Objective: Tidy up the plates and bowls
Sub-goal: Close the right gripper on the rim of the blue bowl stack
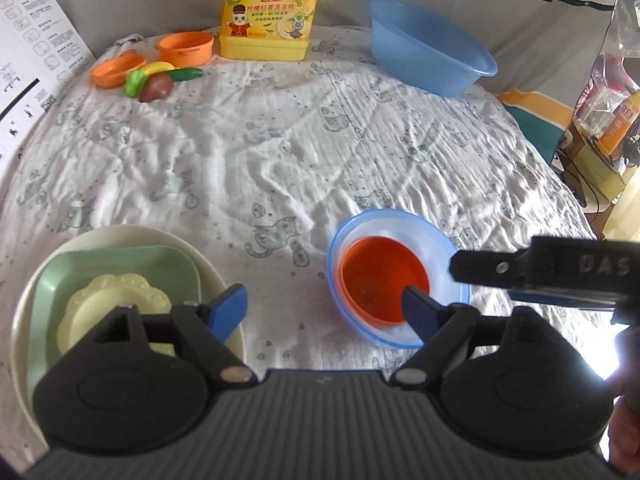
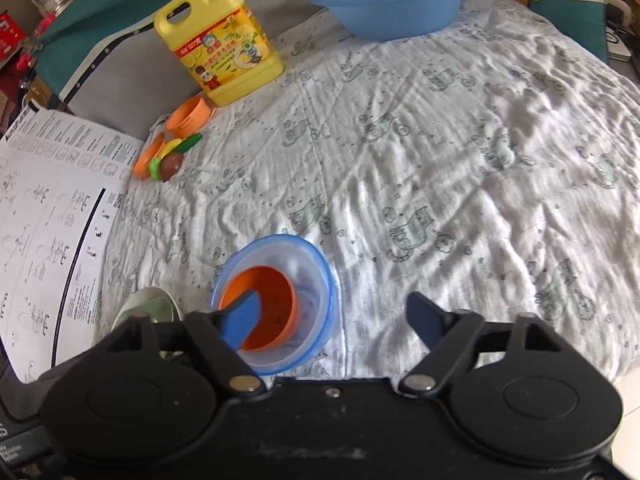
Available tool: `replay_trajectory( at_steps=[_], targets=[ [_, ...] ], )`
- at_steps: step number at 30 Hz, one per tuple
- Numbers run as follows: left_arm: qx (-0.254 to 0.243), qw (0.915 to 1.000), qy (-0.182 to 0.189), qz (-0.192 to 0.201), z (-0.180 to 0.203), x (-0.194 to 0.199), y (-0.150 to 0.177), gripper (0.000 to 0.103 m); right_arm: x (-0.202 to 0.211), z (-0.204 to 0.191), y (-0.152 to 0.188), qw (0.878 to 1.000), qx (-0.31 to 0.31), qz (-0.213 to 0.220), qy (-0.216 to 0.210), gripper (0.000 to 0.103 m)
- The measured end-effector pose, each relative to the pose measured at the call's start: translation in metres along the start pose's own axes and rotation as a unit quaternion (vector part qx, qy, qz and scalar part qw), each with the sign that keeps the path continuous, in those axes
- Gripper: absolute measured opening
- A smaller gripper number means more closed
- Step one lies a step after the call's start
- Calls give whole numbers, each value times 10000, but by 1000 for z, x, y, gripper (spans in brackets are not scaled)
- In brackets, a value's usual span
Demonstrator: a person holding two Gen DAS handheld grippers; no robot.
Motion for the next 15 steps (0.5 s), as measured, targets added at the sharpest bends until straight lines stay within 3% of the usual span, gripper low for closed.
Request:
replay_trajectory(
  at_steps=[5,11,15],
  targets=[
    [42,9999,129,-29,1,-6,-3,71,-10,-5,-2,10000,28,-53,-21,67],
    [193,9990,402,-84,-1,-13,-4,44,-18,-11,-1,9998,127,-109,47,54],
    [203,9983,507,-178,0,-19,-3,35,-24,-15,0,9997,182,-140,33,40]
  ],
)
Point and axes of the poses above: each gripper's, at about its wrist camera, not at the fingertips, and x roughly against the way its jaws point, z to its right, y to its underside, the point moved 1 cm from there along -x, roughly the way its jaws point, and after that the axes turned 10 degrees about -x, right-handed, at the moved point
